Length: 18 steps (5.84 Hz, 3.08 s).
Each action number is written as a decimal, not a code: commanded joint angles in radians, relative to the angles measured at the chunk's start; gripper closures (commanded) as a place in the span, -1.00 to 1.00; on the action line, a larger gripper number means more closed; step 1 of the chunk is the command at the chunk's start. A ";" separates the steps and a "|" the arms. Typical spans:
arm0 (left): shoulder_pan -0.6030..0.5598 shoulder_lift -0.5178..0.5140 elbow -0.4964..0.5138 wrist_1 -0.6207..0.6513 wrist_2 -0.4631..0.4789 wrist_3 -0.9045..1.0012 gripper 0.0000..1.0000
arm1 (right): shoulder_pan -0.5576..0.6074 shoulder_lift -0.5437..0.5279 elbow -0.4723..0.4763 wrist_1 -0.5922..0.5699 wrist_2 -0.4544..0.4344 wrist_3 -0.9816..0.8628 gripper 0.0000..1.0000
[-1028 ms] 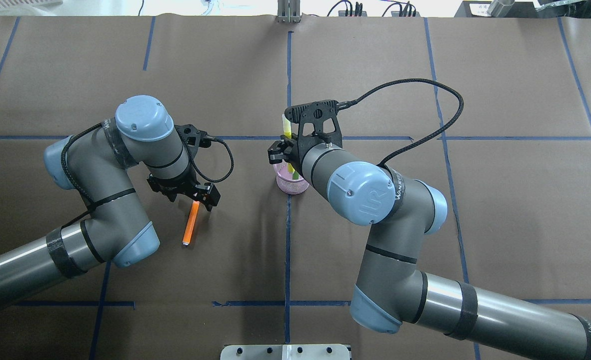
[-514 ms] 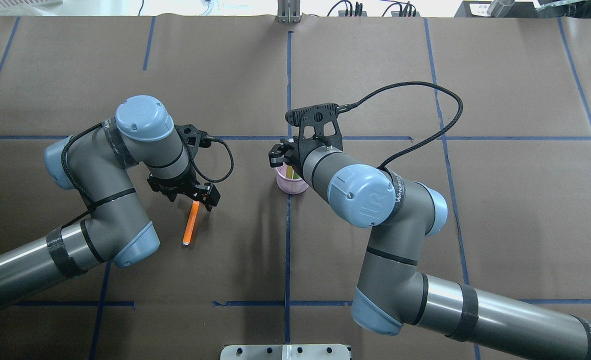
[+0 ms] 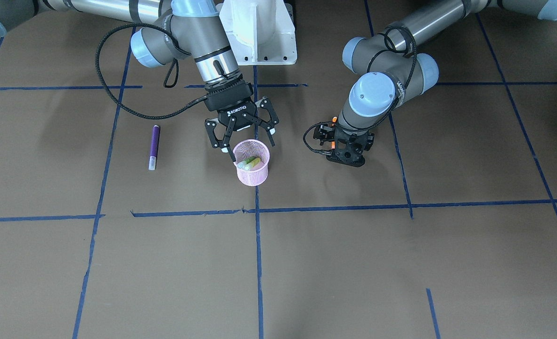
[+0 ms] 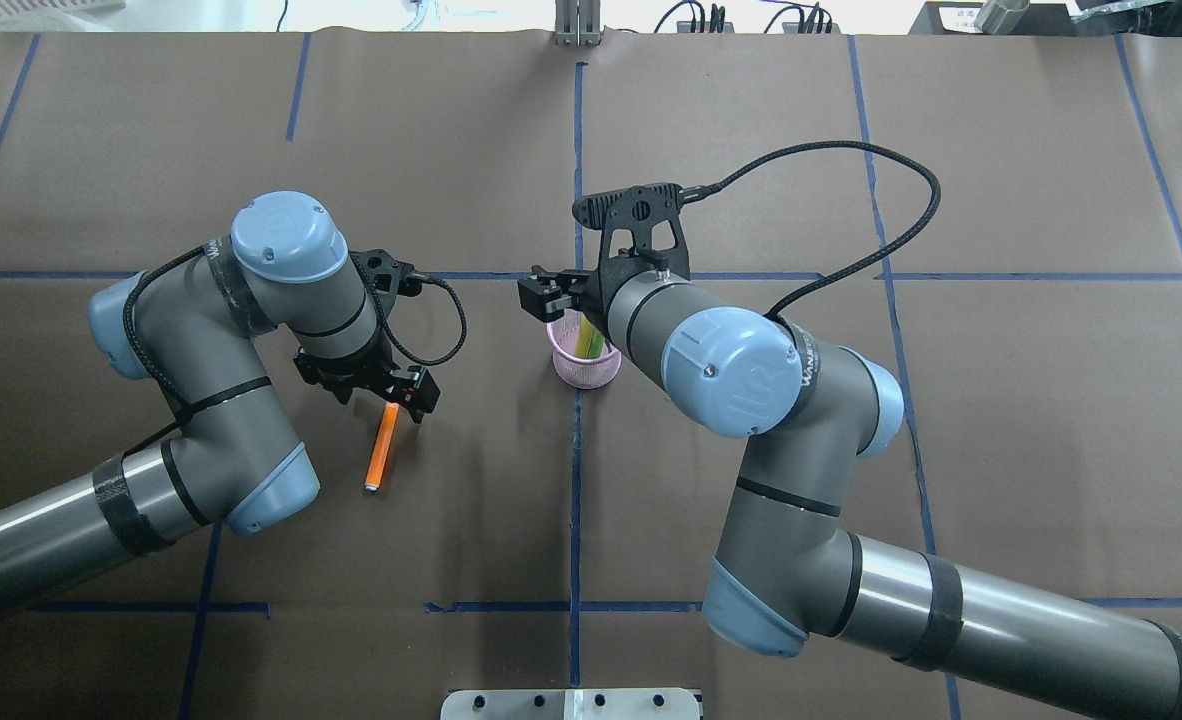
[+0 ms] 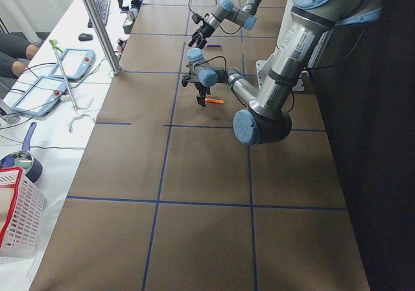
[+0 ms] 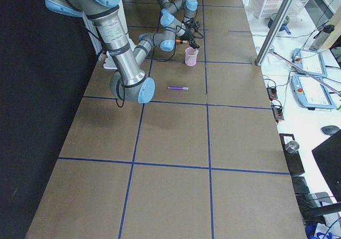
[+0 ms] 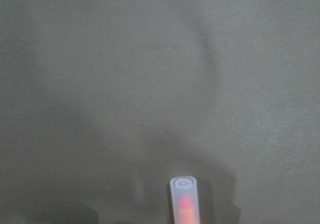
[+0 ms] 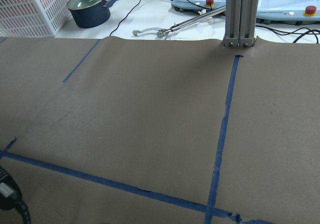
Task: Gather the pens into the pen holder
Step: 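Lower the yellow highlighter into the cup and open the right gripper, then lift orange highlighter with left gripper while right moves to purple marker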
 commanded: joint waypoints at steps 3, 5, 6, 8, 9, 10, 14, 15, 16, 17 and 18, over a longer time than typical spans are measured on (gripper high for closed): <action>0.000 -0.003 -0.002 0.002 0.000 0.002 0.02 | 0.280 -0.002 0.145 -0.356 0.510 -0.060 -1.00; -0.002 -0.002 -0.010 0.003 0.000 -0.003 0.87 | 0.309 -0.002 0.144 -0.396 0.546 -0.065 -1.00; -0.005 -0.003 -0.010 0.003 0.000 -0.003 0.99 | 0.343 -0.012 0.144 -0.425 0.607 -0.073 -1.00; -0.027 -0.003 -0.026 0.002 0.003 -0.004 1.00 | 0.371 -0.049 0.144 -0.573 0.673 -0.190 -1.00; -0.067 -0.003 -0.066 0.002 0.005 -0.003 1.00 | 0.363 -0.103 0.139 -0.615 0.692 -0.217 -1.00; -0.105 -0.005 -0.103 0.000 0.009 -0.006 1.00 | 0.359 -0.100 0.135 -0.694 0.757 -0.217 -1.00; -0.114 -0.106 -0.178 -0.068 0.210 -0.091 1.00 | 0.301 -0.134 0.104 -0.782 0.856 -0.220 -1.00; -0.114 -0.109 -0.200 -0.096 0.256 -0.110 1.00 | 0.296 -0.150 0.020 -0.653 0.854 -0.211 -1.00; -0.114 -0.123 -0.217 -0.098 0.277 -0.146 1.00 | 0.294 -0.155 -0.044 -0.567 0.853 -0.209 -1.00; -0.114 -0.129 -0.234 -0.098 0.297 -0.165 1.00 | 0.291 -0.155 -0.092 -0.512 0.848 -0.203 -1.00; -0.112 -0.132 -0.234 -0.098 0.302 -0.176 1.00 | 0.274 -0.155 -0.099 -0.496 0.848 -0.168 -1.00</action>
